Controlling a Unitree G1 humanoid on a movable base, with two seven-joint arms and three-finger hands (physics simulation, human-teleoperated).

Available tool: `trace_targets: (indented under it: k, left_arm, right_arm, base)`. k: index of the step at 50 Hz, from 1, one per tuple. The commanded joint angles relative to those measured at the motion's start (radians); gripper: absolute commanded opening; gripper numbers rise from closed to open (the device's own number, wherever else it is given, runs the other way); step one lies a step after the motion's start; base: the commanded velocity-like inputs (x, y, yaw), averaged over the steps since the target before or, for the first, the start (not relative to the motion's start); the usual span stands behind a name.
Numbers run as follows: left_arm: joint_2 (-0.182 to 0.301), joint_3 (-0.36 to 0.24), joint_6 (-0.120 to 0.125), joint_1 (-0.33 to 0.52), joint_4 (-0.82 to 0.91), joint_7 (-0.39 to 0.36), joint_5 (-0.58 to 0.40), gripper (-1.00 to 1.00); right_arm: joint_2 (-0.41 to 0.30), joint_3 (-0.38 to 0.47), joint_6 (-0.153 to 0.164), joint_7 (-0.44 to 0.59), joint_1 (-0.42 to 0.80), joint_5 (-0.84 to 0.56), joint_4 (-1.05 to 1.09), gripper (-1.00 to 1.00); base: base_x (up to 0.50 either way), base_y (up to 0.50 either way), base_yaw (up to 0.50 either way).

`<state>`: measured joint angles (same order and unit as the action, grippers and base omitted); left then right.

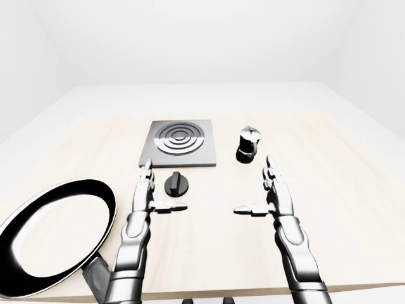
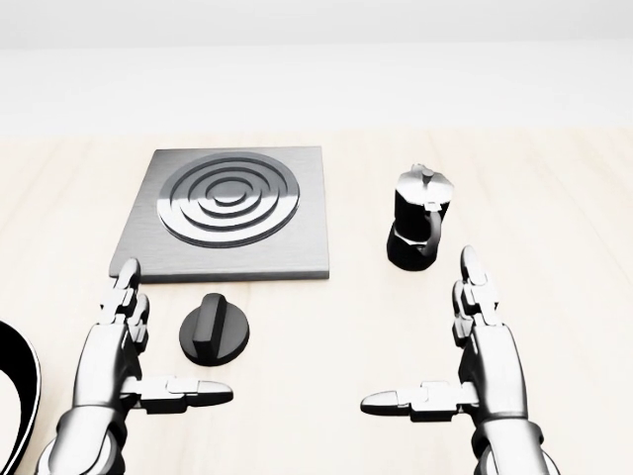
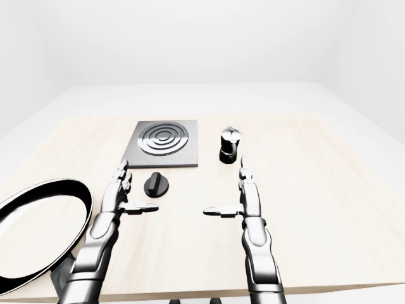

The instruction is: Turn on the stove.

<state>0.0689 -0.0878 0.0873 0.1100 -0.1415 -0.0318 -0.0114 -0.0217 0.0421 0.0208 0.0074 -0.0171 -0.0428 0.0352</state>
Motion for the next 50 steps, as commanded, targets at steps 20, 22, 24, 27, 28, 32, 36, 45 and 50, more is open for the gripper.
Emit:
trace_targets:
  k: [20, 22, 24, 27, 28, 32, 36, 45, 50]
  left_arm:
    - [-0.022, 0.047, 0.000, 0.036, -0.035, -0.024, -0.048, 1.00]
    - [-0.022, 0.048, 0.000, 0.039, -0.053, -0.026, -0.049, 1.00]
    - [-0.023, 0.049, 0.000, 0.040, -0.058, -0.026, -0.050, 1.00]
    - [-0.024, 0.049, 0.000, 0.040, -0.071, -0.026, -0.050, 1.00]
    - [-0.024, 0.049, 0.000, 0.038, -0.075, -0.026, -0.050, 1.00]
    - [-0.025, 0.051, 0.000, 0.033, -0.094, -0.027, -0.053, 1.00]
    - [-0.025, 0.051, 0.000, 0.032, -0.085, -0.029, -0.053, 1.00]
    - [-0.029, 0.058, 0.000, 0.023, -0.074, -0.031, -0.057, 1.00]
    - [-0.029, 0.059, 0.000, 0.016, -0.068, -0.033, -0.059, 1.00]
  right_arm:
    - [-0.001, 0.001, 0.009, 0.001, -0.001, 0.004, 0.006, 1.00]
    - [-0.001, 0.003, 0.005, 0.000, 0.002, 0.004, 0.000, 1.00]
    - [-0.001, 0.003, 0.003, -0.001, 0.003, 0.003, -0.004, 1.00]
    - [-0.001, 0.001, 0.004, -0.001, 0.006, 0.002, -0.004, 1.00]
    - [-0.001, 0.001, 0.006, -0.001, 0.006, 0.001, -0.001, 1.00]
    - [-0.001, 0.001, 0.008, 0.000, 0.007, 0.001, -0.001, 1.00]
    - [-0.002, 0.002, 0.011, 0.000, 0.008, 0.001, -0.001, 1.00]
    - [-0.003, 0.004, 0.003, -0.001, 0.017, 0.002, -0.018, 1.00]
    - [-0.002, 0.004, 0.011, -0.002, 0.016, 0.003, -0.010, 1.00]
  base:
    - [0.00, 0.00, 0.00]
    - [0.00, 0.00, 0.00]
    - [0.00, 0.00, 0.00]
    - [0.00, 0.00, 0.00]
    - [0.00, 0.00, 0.00]
    - [0.00, 0.00, 0.00]
    - [0.00, 0.00, 0.00]
    - [0.00, 0.00, 0.00]
    - [0.00, 0.00, 0.00]
